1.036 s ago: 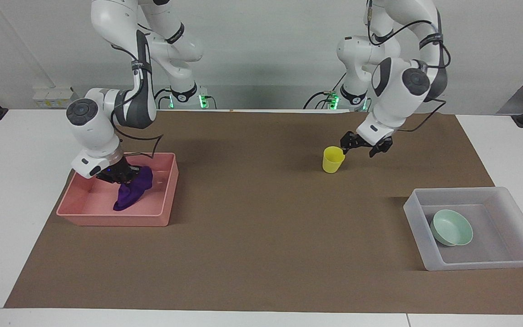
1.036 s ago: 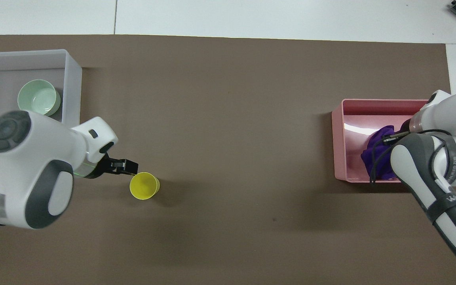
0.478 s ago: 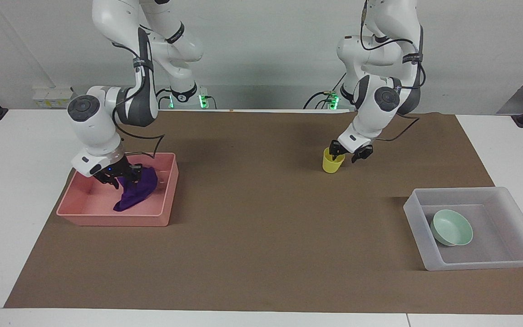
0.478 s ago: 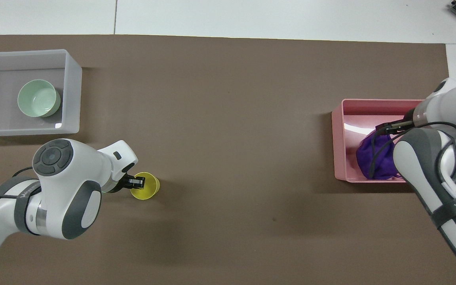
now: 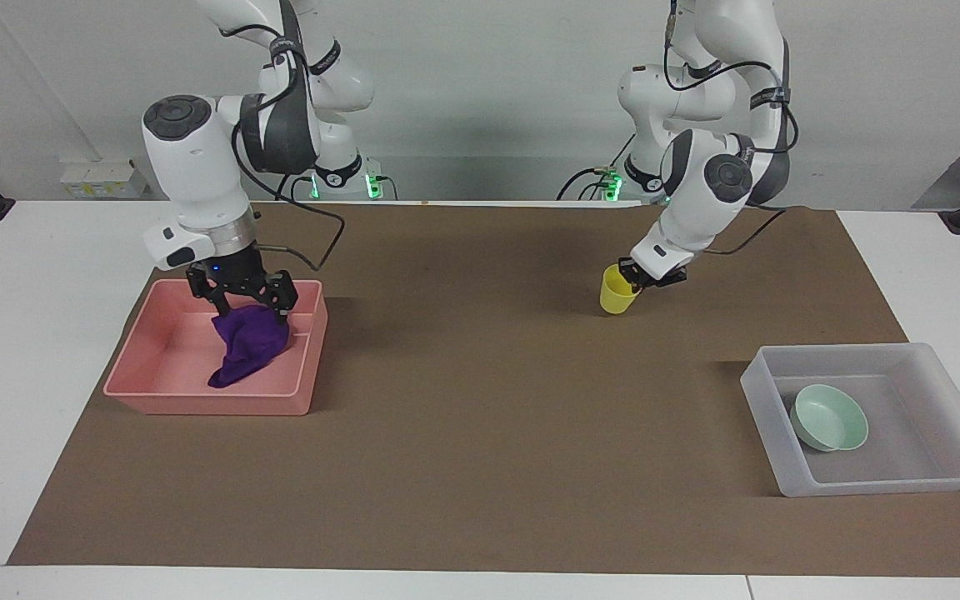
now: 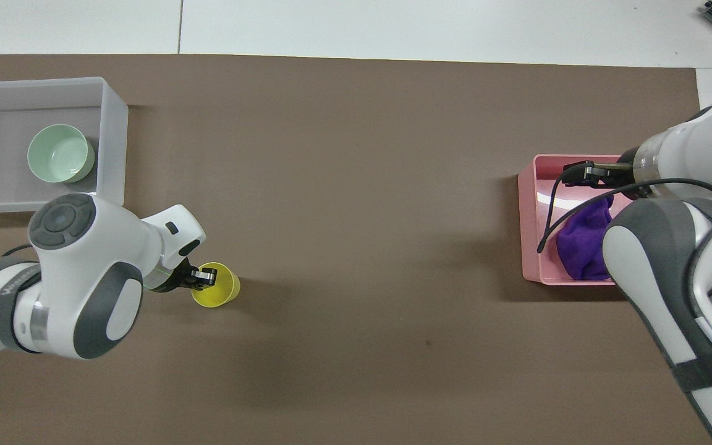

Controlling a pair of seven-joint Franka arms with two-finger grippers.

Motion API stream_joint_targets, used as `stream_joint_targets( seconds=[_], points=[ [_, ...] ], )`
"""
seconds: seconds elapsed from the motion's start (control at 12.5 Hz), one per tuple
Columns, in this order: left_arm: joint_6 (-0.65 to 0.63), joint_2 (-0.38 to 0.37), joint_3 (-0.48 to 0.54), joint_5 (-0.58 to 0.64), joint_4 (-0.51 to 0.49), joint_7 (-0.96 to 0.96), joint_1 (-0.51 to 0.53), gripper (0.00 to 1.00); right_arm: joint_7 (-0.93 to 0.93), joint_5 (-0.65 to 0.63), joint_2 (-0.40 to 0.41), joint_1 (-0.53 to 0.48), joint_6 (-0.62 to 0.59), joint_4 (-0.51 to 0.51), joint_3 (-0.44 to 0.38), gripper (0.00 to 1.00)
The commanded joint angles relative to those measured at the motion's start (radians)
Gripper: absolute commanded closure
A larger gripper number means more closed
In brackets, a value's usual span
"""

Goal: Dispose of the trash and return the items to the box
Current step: 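Carry the yellow cup with the left gripper into the clear box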

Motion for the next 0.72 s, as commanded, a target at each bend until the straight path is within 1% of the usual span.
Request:
stream_joint_targets(
  seconds=[0.0, 0.16, 0.32, 0.4, 0.48, 0.56, 0.64],
  points=[
    [-0.207, 0.021, 0.001, -0.009, 0.208, 0.016, 0.103, 1.00, 0.021, 0.043, -0.018, -0.011, -0.130, 0.100, 0.005, 0.00],
    [-0.293, 0.061, 0.003, -0.008, 0.361, 0.021, 0.195, 1.00, 0.019, 0.075, -0.076, -0.019, -0.193, 0.119, 0.003, 0.00],
    [-0.294, 0.118, 0.003, 0.001, 0.476, 0.022, 0.282, 1.00, 0.012, 0.077, -0.135, -0.022, -0.280, 0.122, 0.000, 0.00],
    [-0.277, 0.156, 0.003, 0.006, 0.510, 0.019, 0.313, 1.00, 0.009, 0.077, -0.140, -0.023, -0.326, 0.132, -0.006, 0.00],
    [-0.275, 0.203, 0.004, 0.006, 0.568, 0.022, 0.353, 1.00, -0.017, 0.077, -0.136, -0.026, -0.362, 0.164, -0.011, 0.00],
    [-0.275, 0.254, 0.004, 0.021, 0.645, 0.022, 0.396, 1.00, -0.068, 0.075, -0.133, -0.028, -0.368, 0.171, -0.015, 0.00],
    [-0.271, 0.305, 0.004, 0.046, 0.697, 0.025, 0.434, 1.00, -0.097, 0.075, -0.131, -0.034, -0.370, 0.171, -0.017, 0.00]
  ],
)
